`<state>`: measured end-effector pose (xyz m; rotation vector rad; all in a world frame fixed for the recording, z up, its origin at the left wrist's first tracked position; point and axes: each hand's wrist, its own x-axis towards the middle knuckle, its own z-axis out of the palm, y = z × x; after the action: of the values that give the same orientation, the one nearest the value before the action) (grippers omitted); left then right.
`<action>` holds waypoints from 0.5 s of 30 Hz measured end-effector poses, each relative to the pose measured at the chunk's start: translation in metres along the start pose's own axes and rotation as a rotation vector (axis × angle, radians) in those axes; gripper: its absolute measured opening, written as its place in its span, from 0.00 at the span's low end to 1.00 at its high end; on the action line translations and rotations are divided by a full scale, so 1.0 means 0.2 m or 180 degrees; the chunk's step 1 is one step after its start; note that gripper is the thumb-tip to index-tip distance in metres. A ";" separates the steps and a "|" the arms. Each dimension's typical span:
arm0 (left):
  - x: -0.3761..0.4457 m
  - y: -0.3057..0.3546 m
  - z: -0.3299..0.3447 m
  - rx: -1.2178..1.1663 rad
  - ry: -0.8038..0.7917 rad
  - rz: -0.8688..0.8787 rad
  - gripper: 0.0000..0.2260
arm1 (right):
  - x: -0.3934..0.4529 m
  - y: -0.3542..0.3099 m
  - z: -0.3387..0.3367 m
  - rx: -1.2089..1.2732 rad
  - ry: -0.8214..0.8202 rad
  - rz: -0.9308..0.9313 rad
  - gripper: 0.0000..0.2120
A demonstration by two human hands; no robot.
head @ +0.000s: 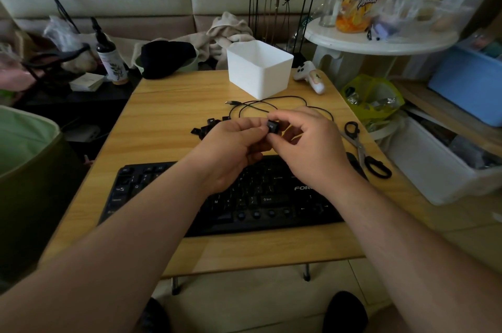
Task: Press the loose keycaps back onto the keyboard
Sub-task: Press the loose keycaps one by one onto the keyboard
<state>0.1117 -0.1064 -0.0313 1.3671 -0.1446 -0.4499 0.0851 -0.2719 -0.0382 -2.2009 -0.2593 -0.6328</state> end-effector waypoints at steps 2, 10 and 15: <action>-0.01 0.00 0.00 -0.0135 -0.0004 -0.0045 0.08 | 0.00 -0.01 0.00 -0.0007 0.0016 -0.0015 0.16; -0.05 0.01 -0.01 -0.0494 -0.0027 -0.0309 0.05 | -0.01 -0.05 -0.03 0.0173 0.0106 0.0058 0.13; -0.07 0.02 0.00 -0.0424 0.0070 -0.0322 0.07 | 0.00 -0.03 -0.05 0.0397 -0.0215 0.0020 0.15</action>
<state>0.1002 -0.1007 -0.0250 1.2517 -0.0267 -0.5200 0.0789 -0.2750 -0.0300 -2.1045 -0.3184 -0.5253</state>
